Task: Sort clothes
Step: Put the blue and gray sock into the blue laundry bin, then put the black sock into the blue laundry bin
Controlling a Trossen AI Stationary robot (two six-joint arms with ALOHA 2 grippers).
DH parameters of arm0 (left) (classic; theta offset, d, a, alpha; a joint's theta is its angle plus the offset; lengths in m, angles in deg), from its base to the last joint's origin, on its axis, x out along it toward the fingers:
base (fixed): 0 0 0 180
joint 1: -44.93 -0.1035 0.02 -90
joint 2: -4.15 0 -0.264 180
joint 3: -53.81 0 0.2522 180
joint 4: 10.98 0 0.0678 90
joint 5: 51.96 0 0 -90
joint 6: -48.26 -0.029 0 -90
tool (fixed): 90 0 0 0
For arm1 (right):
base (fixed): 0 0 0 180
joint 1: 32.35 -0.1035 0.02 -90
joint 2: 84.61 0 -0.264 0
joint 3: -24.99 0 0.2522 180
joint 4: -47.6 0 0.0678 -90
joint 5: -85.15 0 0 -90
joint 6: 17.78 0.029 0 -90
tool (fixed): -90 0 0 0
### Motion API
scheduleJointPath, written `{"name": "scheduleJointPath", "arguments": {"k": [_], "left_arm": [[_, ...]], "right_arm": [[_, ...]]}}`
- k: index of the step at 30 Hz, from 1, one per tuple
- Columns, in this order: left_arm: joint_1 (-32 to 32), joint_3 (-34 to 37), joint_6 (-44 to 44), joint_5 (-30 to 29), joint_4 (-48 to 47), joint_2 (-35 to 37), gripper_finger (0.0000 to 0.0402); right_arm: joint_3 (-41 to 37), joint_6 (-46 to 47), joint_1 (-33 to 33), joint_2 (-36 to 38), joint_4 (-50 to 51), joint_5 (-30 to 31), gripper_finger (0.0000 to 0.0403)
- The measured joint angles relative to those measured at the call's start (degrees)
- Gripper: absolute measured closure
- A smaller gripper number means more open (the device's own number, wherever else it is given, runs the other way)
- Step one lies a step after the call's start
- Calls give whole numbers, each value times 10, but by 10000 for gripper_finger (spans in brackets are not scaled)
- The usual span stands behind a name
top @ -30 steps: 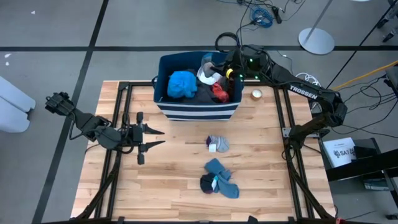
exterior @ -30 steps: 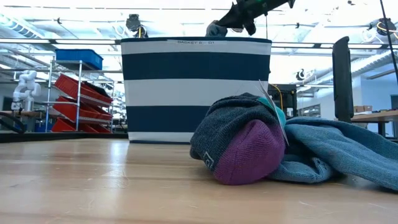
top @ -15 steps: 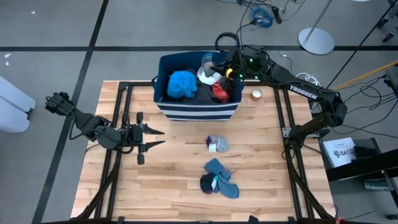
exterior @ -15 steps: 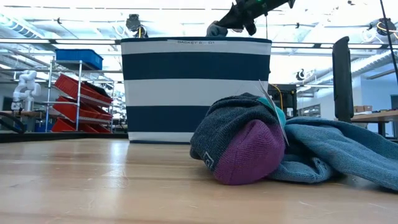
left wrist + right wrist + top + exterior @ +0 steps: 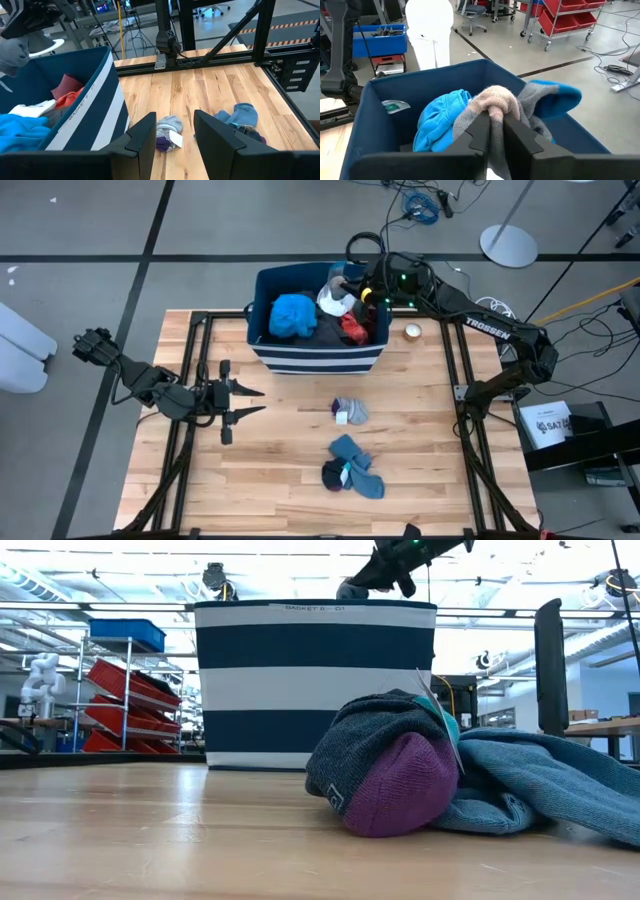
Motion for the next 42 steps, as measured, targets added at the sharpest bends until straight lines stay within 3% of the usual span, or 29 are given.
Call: {"name": "scheduleJointPath", "arguments": {"k": [7, 19, 36, 42], "left_arm": [[0, 0, 0, 0, 0, 0, 260], [0, 0, 0, 0, 0, 0, 260], [0, 0, -1, 26, 0, 0, 260], [0, 0, -1, 51, -1, -2, 260]], "right_arm": [[0, 18, 0, 0, 1, 31, 304], [0, 24, 0, 0, 20, 32, 200], [0, 98, -45, 0, 44, 23, 186], [0, 99, -83, 0, 88, -23, 187]]}}
